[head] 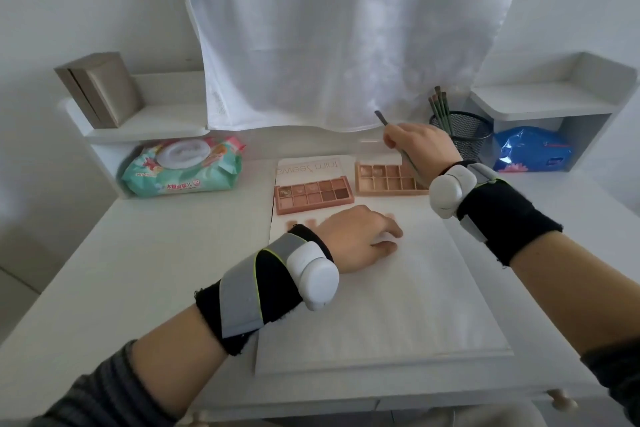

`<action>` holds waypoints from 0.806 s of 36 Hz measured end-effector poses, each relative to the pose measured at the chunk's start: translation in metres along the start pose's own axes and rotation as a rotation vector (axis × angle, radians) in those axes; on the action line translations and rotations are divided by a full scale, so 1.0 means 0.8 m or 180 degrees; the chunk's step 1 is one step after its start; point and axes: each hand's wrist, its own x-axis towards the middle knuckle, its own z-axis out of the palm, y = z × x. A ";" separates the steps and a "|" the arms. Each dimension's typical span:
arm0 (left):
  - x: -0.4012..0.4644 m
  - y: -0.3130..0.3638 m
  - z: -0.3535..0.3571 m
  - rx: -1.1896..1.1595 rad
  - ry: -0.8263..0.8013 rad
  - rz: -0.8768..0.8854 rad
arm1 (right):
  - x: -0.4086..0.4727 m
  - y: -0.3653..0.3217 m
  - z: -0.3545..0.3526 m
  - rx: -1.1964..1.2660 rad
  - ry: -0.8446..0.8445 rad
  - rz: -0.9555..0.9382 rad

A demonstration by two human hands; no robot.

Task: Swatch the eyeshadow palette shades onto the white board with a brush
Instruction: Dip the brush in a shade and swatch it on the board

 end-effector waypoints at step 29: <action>0.010 -0.112 -0.059 -0.0372 0.0423 -0.1291 | -0.012 -0.019 -0.021 0.0151 0.0053 -0.0161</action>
